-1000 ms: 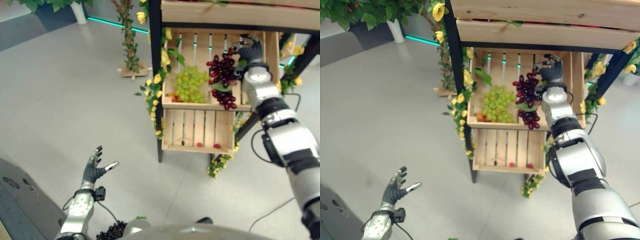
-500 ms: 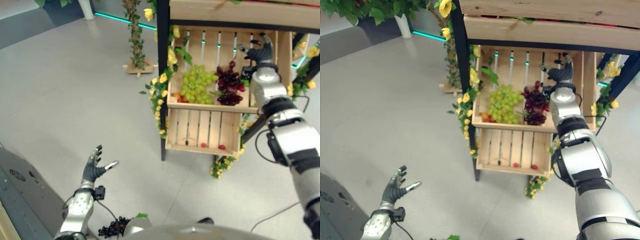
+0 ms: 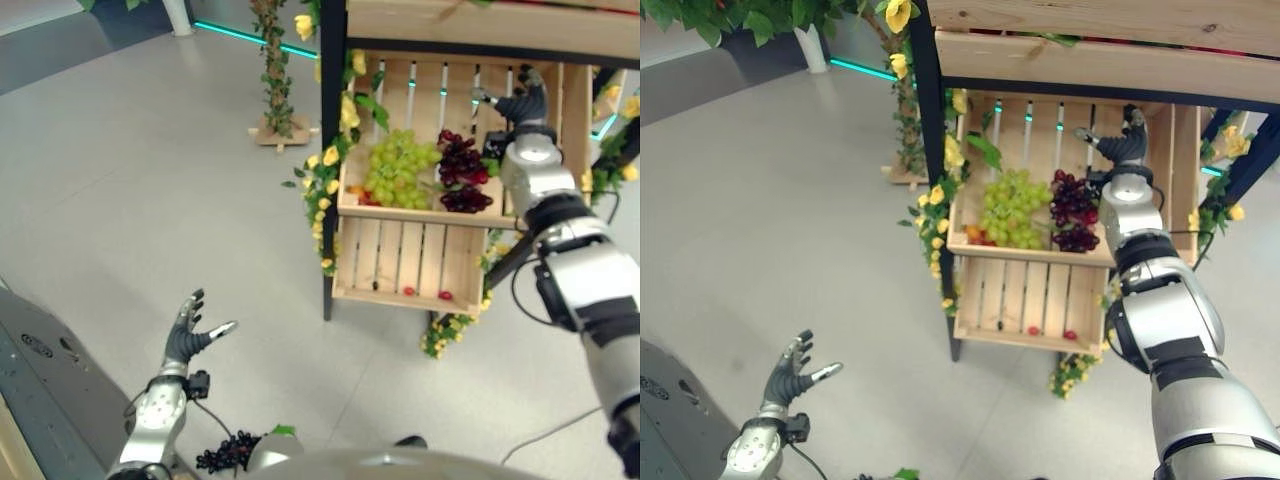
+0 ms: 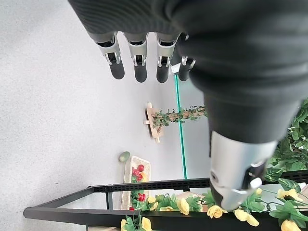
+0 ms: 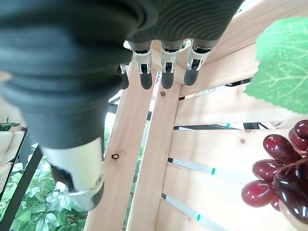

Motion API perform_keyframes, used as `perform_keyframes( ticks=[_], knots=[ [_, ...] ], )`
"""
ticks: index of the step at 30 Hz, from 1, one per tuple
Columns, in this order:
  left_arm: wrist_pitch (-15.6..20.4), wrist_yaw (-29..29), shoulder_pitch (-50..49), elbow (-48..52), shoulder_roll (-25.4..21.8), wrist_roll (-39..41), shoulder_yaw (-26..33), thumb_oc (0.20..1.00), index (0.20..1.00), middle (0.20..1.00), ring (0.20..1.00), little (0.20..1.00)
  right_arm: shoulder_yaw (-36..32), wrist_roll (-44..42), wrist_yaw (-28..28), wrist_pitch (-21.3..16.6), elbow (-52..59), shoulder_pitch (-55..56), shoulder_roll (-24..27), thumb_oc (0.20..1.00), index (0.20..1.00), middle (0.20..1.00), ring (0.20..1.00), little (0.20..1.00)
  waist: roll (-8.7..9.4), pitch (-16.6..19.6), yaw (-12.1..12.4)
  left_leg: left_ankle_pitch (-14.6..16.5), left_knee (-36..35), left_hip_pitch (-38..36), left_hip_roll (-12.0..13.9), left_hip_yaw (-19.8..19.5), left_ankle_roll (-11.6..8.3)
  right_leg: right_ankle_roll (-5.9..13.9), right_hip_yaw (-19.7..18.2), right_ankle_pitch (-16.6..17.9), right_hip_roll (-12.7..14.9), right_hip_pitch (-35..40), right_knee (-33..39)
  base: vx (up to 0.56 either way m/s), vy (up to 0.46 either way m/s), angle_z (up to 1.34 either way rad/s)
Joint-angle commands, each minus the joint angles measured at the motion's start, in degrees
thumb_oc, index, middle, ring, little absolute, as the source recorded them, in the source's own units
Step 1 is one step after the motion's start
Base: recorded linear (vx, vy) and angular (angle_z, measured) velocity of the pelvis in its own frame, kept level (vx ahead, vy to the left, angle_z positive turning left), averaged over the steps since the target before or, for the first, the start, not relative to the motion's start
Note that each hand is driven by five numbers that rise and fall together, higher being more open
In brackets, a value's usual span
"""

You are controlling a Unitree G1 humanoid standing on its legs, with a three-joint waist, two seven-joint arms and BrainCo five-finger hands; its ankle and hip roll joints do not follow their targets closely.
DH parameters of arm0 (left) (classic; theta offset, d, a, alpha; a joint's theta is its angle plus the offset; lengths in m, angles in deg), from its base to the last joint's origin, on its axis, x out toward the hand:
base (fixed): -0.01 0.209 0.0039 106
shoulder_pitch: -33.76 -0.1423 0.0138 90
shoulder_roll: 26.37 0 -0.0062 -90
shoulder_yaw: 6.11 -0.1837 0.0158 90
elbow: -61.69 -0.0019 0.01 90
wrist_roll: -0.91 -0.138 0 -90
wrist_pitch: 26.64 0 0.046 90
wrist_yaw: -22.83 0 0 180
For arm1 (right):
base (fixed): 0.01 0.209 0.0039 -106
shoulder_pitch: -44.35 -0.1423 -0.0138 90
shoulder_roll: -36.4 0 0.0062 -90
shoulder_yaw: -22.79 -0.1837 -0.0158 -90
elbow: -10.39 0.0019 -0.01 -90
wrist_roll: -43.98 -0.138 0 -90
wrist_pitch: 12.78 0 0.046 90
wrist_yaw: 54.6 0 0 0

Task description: Pick up the fruits from the basket on one side to the basket on the other side

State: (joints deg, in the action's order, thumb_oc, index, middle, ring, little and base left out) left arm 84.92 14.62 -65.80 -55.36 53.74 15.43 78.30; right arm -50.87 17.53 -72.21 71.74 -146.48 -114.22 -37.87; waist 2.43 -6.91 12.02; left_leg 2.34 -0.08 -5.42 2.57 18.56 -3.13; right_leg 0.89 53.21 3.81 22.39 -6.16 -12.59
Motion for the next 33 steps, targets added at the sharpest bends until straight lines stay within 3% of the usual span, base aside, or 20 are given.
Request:
perform_keyframes(
  ticks=[1,6,16,22,33],
  knots=[
    [1.3,0.3,1.7,4.0,-4.3,-0.4,-2.5,1.0,1.0,1.0,1.0,1.0,-1.6,-0.5,0.0,-3.4,0.0,-7.6,-0.4,1.0,1.0,1.0,1.0,1.0,3.4,0.1,2.1,0.8,-1.1,0.1,-1.3,-2.1,-0.68,12.53,-3.2,9.1,4.8,4.5,2.4,0.0,0.0,0.0],
    [1.4,0.1,2.2,3.4,-4.0,-0.2,-1.7,1.0,1.0,1.0,1.0,1.0,0.7,-1.8,2.7,-4.6,9.9,-4.4,-3.0,1.0,1.0,1.0,1.0,1.0,3.56,-0.2,1.6,0.6,-1.3,-0.1,-1.3,-2.0,-0.71,12.53,-3.4,9.5,5.1,4.6,2.3,-0.01,0.002,-0.01],
    [0.8,1.1,0.5,2.5,-3.2,0.8,1.5,1.0,1.0,1.0,1.0,1.0,6.9,-4.4,10.1,-5.1,31.6,3.1,-3.1,1.0,1.0,1.0,1.0,1.0,4.02,-0.6,-0.6,0.8,-1.1,-0.5,-1.4,-1.2,-0.51,12.52,-3.5,10.4,6.0,4.2,1.7,-0.04,0.0,0.01],
    [1.3,2.3,-0.5,3.3,-2.6,0.4,3.9,1.0,1.0,1.0,1.0,1.0,12.7,-10.1,19.2,-6.3,47.8,7.8,2.4,1.0,1.0,1.0,1.0,1.0,4.23,-1.0,-1.5,0.5,-1.2,-0.4,-1.2,-0.6,-0.64,12.49,-3.5,10.7,6.5,4.0,1.7,-0.04,-0.004,-0.03],
    [2.0,2.0,-0.1,3.5,-1.7,-1.3,5.8,1.0,1.0,1.0,1.0,1.0,18.0,-16.2,26.6,-6.3,60.4,10.3,5.2,1.0,1.0,1.0,1.0,1.0,4.13,-1.3,-1.5,0.4,-1.2,-0.2,-1.4,-0.6,-0.66,12.56,-3.1,11.0,7.0,3.8,1.5,0.0,-0.001,-0.01]
  ],
)
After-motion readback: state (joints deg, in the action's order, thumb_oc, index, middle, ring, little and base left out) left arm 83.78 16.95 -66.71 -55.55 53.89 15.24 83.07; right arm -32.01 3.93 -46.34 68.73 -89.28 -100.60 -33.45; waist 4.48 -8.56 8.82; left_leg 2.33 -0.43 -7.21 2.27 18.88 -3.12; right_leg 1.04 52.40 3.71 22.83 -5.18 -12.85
